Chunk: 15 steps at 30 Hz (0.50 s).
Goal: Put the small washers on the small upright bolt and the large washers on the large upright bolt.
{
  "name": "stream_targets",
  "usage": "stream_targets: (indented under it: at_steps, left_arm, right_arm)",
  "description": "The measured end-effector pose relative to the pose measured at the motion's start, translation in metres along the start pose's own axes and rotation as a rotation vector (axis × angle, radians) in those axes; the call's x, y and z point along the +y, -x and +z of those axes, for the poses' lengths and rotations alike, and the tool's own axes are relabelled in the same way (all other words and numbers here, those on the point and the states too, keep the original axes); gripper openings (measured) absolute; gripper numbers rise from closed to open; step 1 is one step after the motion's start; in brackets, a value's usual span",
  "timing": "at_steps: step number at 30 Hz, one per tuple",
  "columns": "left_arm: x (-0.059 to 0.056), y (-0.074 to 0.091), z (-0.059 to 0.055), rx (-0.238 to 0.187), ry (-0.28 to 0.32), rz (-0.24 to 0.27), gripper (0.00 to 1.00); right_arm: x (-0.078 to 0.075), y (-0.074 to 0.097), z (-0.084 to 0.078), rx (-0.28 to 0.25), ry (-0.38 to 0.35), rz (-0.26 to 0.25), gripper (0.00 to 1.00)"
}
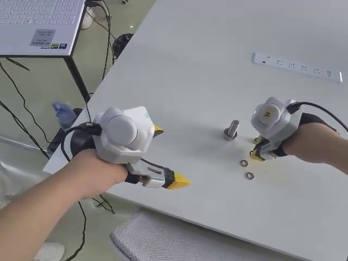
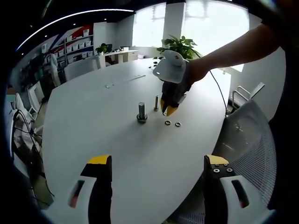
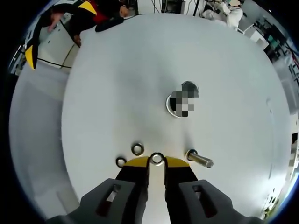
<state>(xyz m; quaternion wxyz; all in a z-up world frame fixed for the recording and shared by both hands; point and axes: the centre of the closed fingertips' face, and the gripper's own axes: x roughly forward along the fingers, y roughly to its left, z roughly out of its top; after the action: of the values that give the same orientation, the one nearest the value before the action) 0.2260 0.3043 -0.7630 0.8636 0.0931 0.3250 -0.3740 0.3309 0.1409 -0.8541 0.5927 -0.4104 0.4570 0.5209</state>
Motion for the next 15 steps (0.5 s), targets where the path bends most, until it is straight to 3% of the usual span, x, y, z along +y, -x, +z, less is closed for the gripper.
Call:
stream_targets:
  at_steps: [8,15]
  left_arm:
    - [0.000,-0.004,0.001,0.001,0.000,0.004,0.83]
    - [0.003,-0.003,0.001,-0.005,0.012,0.011,0.86]
  right_arm:
    - [-0.003,0.014,-0.008,-0.022,-0.035,-0.004,0.12]
    - [-0.011,0.021,-0.026,-0.009,-0.066,-0.017,0.12]
